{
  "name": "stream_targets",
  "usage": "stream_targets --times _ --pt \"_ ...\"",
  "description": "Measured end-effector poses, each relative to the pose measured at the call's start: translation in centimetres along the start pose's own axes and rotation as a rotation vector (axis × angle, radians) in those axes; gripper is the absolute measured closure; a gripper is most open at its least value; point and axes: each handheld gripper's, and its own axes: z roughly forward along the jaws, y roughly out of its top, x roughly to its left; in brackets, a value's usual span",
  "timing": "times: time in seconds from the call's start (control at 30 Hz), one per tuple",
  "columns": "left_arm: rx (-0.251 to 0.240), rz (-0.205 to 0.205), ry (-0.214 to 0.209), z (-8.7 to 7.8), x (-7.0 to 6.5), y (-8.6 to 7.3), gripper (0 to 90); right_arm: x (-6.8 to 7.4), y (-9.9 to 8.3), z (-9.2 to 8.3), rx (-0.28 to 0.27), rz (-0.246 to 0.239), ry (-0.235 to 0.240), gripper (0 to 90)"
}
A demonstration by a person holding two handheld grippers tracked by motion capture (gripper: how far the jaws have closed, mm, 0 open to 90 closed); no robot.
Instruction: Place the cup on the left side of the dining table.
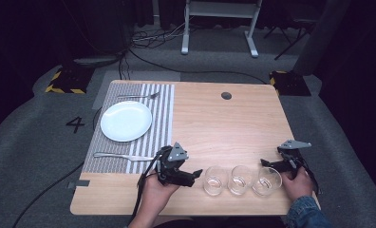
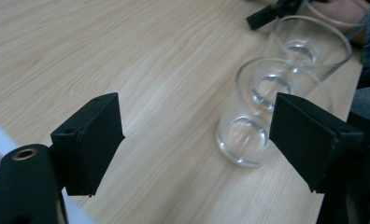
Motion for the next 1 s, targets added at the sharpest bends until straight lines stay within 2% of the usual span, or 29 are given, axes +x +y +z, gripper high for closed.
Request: stream_targets --times 0.23,0.57,0.67,1.0 --pt "-0.015 0.028 -0.038 1.5 -1.5 0.7 16.2 0.0 0.0 0.0 0.001 0.0 0.001 1.0" --pt "-0.081 0.015 -0.065 2.9 -2.8 0.7 15.8 0.0 0.0 0.0 0.0 0.0 0.0 1.0" --pt "-0.1 -0.002 -0.078 3.3 -3.1 0.6 15.7 0.0 0.0 0.0 0.001 0.0 0.001 1.0" --pt "-0.073 0.011 -0.072 4.8 -4.0 0.1 14.7 0.0 0.0 0.0 0.001 0.0 0.0 1.0"
